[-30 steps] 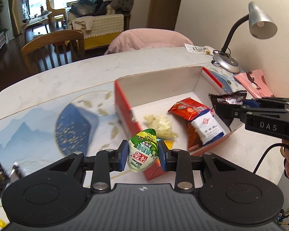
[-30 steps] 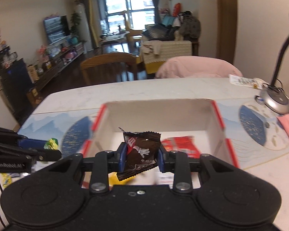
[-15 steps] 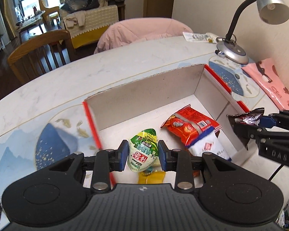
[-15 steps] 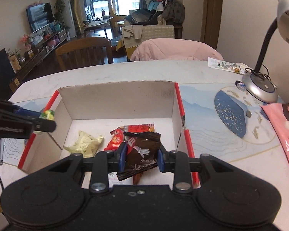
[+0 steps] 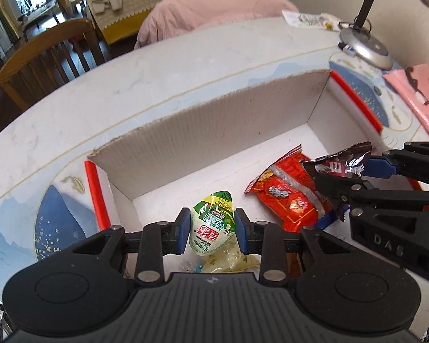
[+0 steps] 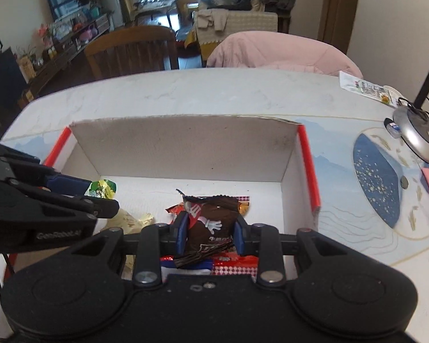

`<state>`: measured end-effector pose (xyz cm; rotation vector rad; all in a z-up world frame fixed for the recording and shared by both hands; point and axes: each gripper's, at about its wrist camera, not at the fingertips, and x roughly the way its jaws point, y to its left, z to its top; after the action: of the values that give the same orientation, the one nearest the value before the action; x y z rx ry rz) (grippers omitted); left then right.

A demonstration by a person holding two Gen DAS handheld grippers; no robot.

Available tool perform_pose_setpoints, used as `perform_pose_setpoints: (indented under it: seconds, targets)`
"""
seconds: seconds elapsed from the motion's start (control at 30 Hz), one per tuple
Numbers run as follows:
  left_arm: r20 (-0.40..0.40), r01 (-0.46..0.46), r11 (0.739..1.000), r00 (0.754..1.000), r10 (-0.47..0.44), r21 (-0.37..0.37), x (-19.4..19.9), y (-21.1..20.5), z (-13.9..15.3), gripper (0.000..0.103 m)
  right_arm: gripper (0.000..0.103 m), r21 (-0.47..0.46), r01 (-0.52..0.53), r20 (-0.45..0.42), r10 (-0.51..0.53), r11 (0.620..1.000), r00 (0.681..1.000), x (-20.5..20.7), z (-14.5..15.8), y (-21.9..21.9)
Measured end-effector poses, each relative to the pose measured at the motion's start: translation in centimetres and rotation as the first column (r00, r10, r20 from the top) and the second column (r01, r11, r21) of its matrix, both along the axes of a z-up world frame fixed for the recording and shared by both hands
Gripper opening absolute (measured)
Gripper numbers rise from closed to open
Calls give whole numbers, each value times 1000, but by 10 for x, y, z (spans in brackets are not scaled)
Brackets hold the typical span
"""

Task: Organize snacks
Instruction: 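Open both tools to drop the jelly cup and chocolate packet into the box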

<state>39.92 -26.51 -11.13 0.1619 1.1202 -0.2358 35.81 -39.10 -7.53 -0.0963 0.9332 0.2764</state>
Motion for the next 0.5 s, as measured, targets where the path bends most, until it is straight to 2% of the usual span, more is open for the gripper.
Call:
perform_pose_setpoints:
  seconds: [0.2,0.5]
  targets:
    - [-56,8,1000,998,-7,2,7,-3,-11,32,31,-19,-12,-35,11,1000,999,3,-11,1]
    - [-108,-3,1000,994,1,-22,9,0,-16,35,31,24,-6,-53,8,1000,999,3,-10,-1]
